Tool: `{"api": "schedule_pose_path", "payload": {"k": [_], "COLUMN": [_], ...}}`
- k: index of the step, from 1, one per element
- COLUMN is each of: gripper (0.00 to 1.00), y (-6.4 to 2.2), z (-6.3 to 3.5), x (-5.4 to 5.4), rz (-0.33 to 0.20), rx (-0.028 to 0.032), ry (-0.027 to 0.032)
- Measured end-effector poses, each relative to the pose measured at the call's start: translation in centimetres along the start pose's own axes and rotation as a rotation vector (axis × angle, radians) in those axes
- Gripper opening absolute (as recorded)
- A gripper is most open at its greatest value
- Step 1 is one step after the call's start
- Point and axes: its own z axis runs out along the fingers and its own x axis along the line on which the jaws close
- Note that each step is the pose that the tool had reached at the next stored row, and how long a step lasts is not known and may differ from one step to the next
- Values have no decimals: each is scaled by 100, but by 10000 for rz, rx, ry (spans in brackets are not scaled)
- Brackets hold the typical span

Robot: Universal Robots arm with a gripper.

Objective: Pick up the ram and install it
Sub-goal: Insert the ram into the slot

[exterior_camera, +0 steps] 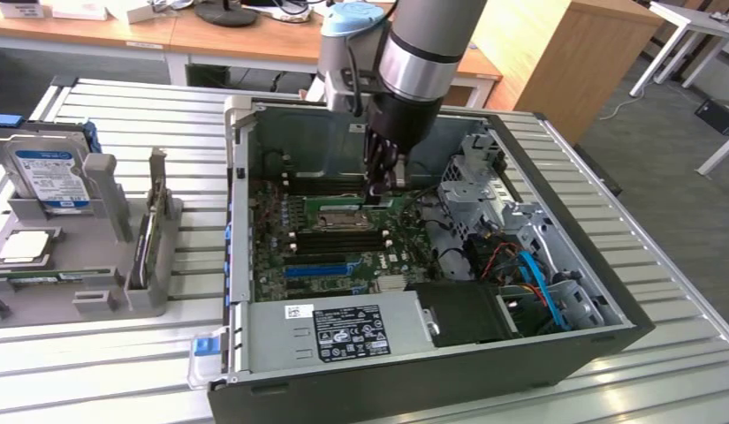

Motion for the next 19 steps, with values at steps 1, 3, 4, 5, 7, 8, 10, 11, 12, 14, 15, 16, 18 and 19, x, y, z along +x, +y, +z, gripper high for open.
{"api": "schedule_pose_path", "payload": {"k": [1,3,4,5,7,8,10,11,12,14,15,16,18,19], "gripper": [12,12,12,12,12,12,12,12,12,12,12,12,12,12], "y": [0,-1,-1,-2,-2,-2,-3,-3,-3,-3,-3,-4,-4,-4], "z": [8,24,32,39,55,62,74,80,86,96,101,107,117,121], "x": [0,1,1,1,1,2,2,2,2,3,3,3,3,3], "rz": [0,-1,0,0,1,1,1,2,2,2,3,2,3,4], "rx": [0,0,0,0,1,1,1,1,0,0,1,0,0,0], "ry": [-1,0,0,0,-1,-1,0,-1,0,0,-1,0,0,0]}}
